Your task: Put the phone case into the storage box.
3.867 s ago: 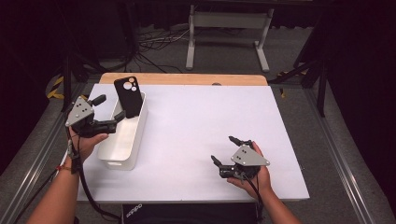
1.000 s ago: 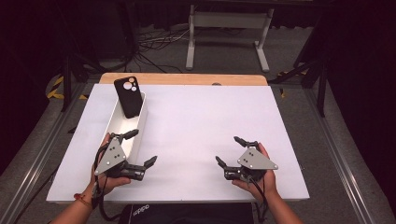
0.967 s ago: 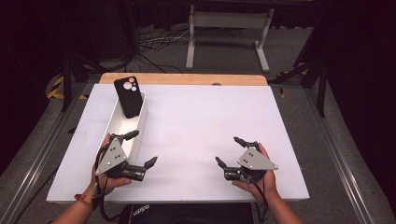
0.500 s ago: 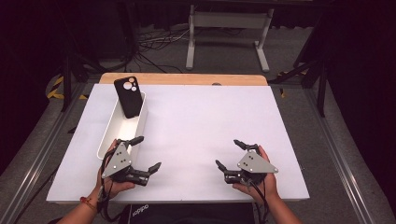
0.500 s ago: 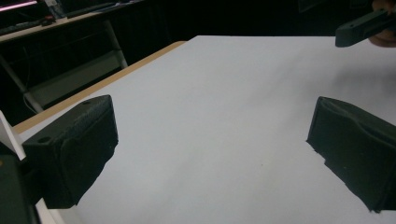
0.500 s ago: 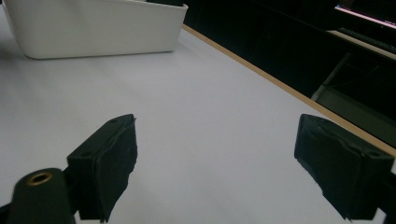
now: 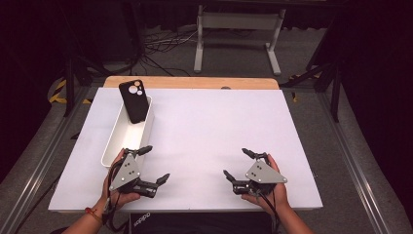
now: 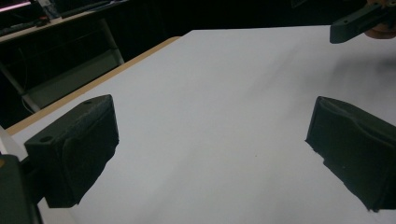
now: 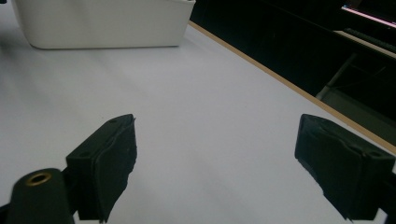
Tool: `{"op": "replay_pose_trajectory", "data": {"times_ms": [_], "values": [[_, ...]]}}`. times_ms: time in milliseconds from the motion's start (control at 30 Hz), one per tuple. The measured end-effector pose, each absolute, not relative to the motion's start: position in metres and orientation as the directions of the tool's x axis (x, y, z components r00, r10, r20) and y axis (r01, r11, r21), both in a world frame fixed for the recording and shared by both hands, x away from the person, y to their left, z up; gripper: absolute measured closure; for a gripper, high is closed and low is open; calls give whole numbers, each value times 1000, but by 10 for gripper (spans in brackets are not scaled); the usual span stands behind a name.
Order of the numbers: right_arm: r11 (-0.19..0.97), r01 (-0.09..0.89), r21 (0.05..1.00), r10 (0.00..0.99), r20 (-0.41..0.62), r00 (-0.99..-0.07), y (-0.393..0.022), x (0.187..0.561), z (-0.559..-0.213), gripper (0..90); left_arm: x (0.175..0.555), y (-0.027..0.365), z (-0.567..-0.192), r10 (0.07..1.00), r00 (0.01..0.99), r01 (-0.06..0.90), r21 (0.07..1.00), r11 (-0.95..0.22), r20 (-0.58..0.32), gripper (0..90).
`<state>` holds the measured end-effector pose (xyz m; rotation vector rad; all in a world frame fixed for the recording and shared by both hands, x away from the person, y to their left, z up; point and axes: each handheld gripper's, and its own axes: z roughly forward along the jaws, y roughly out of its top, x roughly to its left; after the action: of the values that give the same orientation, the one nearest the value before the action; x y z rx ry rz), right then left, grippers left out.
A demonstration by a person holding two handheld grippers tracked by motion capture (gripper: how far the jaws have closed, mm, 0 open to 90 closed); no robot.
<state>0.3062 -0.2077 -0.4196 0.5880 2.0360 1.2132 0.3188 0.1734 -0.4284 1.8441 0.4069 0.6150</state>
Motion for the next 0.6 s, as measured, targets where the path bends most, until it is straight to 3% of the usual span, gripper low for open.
{"op": "replay_pose_trajectory", "data": {"times_ms": [600], "values": [[466,26,884,671,-335,-661,-207,304,-418,137,313,167,-429,514,832,-10,933,-359,206,30]]}}
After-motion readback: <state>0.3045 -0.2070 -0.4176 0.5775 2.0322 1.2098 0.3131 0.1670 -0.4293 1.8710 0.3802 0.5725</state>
